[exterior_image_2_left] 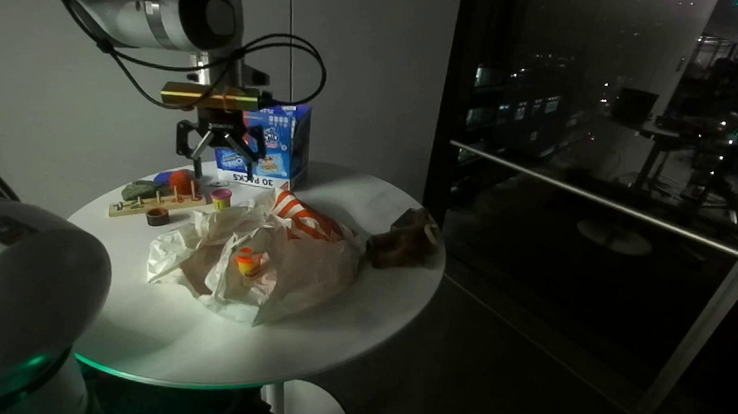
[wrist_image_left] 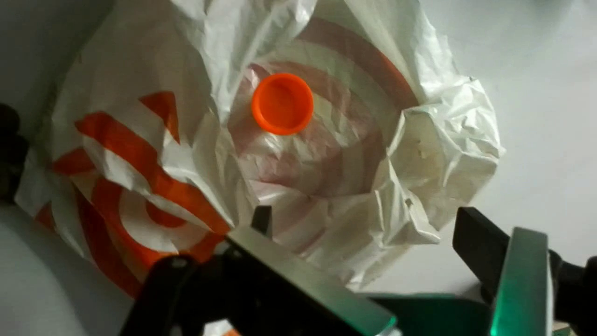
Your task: Put the two yellow containers in the plastic, then lift the plastic
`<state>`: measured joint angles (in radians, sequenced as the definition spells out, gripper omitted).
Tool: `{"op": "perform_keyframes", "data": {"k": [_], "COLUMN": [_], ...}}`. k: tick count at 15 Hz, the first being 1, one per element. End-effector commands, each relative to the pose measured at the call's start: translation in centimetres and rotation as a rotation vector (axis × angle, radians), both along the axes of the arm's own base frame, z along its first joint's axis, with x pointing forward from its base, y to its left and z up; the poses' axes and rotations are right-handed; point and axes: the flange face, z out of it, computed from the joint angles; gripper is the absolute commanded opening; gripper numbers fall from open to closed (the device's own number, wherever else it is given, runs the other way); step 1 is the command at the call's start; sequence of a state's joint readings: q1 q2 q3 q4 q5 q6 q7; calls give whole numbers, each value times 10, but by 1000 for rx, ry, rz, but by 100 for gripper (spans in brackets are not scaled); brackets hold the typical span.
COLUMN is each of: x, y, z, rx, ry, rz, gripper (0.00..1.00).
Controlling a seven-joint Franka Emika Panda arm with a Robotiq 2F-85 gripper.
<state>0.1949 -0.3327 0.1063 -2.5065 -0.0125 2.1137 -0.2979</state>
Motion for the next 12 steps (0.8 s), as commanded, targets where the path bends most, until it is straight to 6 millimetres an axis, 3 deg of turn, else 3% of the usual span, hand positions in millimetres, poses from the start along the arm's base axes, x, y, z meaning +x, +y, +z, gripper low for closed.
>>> {"op": "perform_keyframes", "data": {"k": [1, 4, 6, 7, 9, 12], "x": [4, 8, 9, -3, 0, 5], "y": [44, 82, 97, 84, 94, 96], "z": [-3, -21, -37, -29, -41, -44], "rx": [29, 39, 29, 26, 23, 26], "ry": [-50, -78, -51, -54, -33, -29], "rz": [189, 324, 373, 317, 343, 352], "gripper": [100, 100, 100, 100, 100, 100]}}
